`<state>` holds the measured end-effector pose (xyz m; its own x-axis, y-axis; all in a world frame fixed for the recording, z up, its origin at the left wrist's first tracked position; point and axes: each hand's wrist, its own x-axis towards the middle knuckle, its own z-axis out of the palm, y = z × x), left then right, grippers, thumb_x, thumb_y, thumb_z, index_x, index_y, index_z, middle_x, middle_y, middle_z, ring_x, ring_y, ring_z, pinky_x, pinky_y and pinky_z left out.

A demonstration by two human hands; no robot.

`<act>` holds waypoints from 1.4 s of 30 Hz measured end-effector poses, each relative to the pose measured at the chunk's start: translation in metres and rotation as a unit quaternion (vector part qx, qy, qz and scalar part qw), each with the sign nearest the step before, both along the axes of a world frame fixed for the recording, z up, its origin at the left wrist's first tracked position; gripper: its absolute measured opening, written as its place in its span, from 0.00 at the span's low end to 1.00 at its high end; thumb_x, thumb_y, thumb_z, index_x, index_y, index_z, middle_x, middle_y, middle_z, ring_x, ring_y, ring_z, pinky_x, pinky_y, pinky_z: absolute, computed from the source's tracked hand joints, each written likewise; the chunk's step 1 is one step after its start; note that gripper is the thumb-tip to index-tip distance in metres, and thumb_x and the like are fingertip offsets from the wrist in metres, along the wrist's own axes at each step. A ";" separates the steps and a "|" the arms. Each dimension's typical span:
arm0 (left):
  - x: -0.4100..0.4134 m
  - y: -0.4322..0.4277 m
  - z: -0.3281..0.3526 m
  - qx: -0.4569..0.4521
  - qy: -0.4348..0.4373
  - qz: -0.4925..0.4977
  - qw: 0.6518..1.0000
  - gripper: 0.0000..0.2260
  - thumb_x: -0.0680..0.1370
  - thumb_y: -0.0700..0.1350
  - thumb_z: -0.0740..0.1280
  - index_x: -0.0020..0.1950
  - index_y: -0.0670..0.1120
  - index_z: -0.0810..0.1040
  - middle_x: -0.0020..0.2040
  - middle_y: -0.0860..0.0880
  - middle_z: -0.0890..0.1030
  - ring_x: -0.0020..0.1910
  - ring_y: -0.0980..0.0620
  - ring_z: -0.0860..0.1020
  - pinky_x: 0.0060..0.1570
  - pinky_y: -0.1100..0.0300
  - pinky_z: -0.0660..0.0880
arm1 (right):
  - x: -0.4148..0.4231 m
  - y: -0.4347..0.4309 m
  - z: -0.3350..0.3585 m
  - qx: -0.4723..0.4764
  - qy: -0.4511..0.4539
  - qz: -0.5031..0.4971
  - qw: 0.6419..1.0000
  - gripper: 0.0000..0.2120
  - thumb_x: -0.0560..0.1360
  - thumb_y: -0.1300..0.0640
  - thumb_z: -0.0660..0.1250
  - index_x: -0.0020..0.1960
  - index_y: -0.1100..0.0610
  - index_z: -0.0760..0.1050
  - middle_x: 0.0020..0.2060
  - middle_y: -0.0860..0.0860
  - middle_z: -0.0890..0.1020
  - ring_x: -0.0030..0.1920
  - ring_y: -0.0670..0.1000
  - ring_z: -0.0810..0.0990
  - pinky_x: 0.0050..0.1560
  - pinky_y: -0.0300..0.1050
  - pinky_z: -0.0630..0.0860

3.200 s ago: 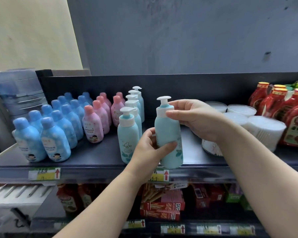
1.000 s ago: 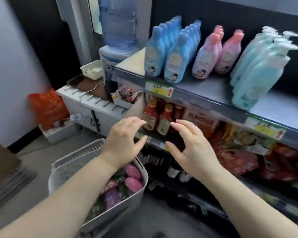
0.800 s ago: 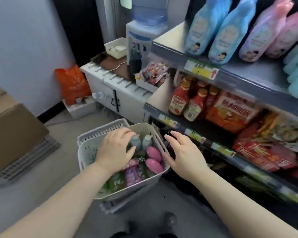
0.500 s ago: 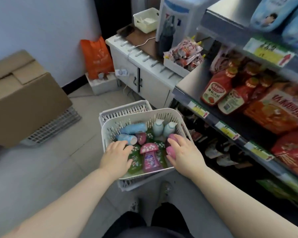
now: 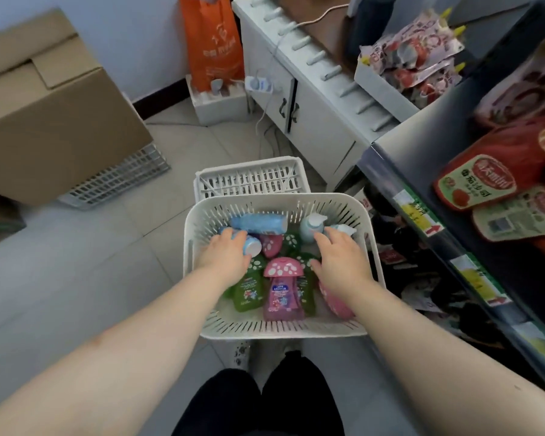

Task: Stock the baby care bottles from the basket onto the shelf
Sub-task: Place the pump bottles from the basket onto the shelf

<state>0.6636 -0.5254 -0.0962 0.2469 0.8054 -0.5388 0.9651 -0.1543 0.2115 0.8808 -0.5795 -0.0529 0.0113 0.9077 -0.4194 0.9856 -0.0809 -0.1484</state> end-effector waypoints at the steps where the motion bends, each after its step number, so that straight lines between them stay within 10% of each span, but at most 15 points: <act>1: 0.004 0.003 -0.006 -0.011 -0.004 0.027 1.000 0.24 0.80 0.53 0.59 0.74 0.49 0.60 0.70 0.43 0.65 0.65 0.41 0.69 0.62 0.47 0.70 | 0.003 0.007 -0.005 -0.001 0.006 0.003 1.000 0.27 0.78 0.48 0.62 0.74 0.55 0.61 0.71 0.54 0.65 0.70 0.55 0.63 0.69 0.49 0.62; 7: 0.018 0.015 -0.040 -0.102 -0.054 0.262 0.958 0.24 0.81 0.52 0.56 0.75 0.46 0.59 0.68 0.37 0.69 0.63 0.38 0.72 0.59 0.51 0.70 | -0.004 0.042 -0.032 -0.006 0.066 0.056 0.996 0.25 0.79 0.53 0.62 0.73 0.56 0.62 0.69 0.53 0.68 0.68 0.55 0.65 0.67 0.50 0.65; 17: 0.018 0.037 -0.099 -0.180 -0.268 0.662 0.677 0.26 0.74 0.56 0.65 0.66 0.42 0.68 0.54 0.40 0.80 0.48 0.41 0.80 0.47 0.46 0.80 | -0.052 0.097 -0.065 -0.056 0.032 0.137 0.989 0.25 0.75 0.58 0.65 0.71 0.57 0.63 0.64 0.55 0.71 0.62 0.59 0.72 0.57 0.52 0.71; 23: 0.016 0.038 -0.102 -0.188 -0.277 0.685 0.647 0.27 0.69 0.54 0.71 0.62 0.42 0.70 0.50 0.41 0.81 0.44 0.42 0.81 0.47 0.47 0.80 | -0.063 0.104 -0.069 -0.073 0.004 0.130 0.989 0.19 0.75 0.59 0.64 0.66 0.59 0.68 0.61 0.57 0.73 0.60 0.58 0.75 0.56 0.50 0.73; 28: 0.010 0.018 -0.072 -0.212 -0.364 0.685 0.594 0.15 0.78 0.42 0.67 0.63 0.42 0.69 0.52 0.40 0.80 0.41 0.44 0.81 0.38 0.51 0.77 | -0.042 0.090 -0.061 -0.143 0.163 -0.069 0.974 0.14 0.72 0.47 0.68 0.50 0.57 0.76 0.41 0.53 0.80 0.43 0.56 0.79 0.35 0.41 0.69; 30: 0.007 0.010 -0.052 -0.224 -0.392 0.664 0.596 0.13 0.78 0.42 0.66 0.62 0.43 0.71 0.50 0.42 0.81 0.42 0.45 0.81 0.38 0.52 0.77 | -0.031 0.078 -0.051 -0.178 0.279 -0.176 0.927 0.13 0.72 0.49 0.70 0.50 0.57 0.77 0.38 0.52 0.81 0.38 0.53 0.80 0.31 0.41 0.72; 36: -0.001 0.002 0.021 -0.261 -0.488 0.559 0.617 0.08 0.78 0.40 0.65 0.57 0.44 0.75 0.49 0.44 0.83 0.47 0.46 0.82 0.46 0.49 0.78 | -0.014 0.046 -0.003 -0.231 0.571 -0.338 0.711 0.18 0.77 0.61 0.67 0.64 0.64 0.72 0.53 0.60 0.83 0.53 0.60 0.83 0.57 0.57 0.78; 39: -0.005 0.005 0.060 -0.264 -0.523 0.489 0.646 0.12 0.77 0.38 0.66 0.60 0.42 0.75 0.52 0.43 0.83 0.51 0.42 0.81 0.60 0.42 0.74 | -0.012 0.033 0.030 -0.206 0.635 -0.328 0.668 0.20 0.76 0.65 0.65 0.67 0.62 0.69 0.57 0.59 0.81 0.55 0.59 0.82 0.53 0.51 0.80; 42: -0.006 0.009 0.100 -0.262 -0.567 0.415 0.662 0.16 0.74 0.37 0.67 0.62 0.43 0.74 0.53 0.43 0.83 0.50 0.42 0.82 0.52 0.44 0.78 | -0.010 0.023 0.063 -0.145 0.647 -0.315 0.679 0.25 0.72 0.68 0.68 0.67 0.60 0.67 0.58 0.59 0.81 0.56 0.58 0.82 0.52 0.50 0.80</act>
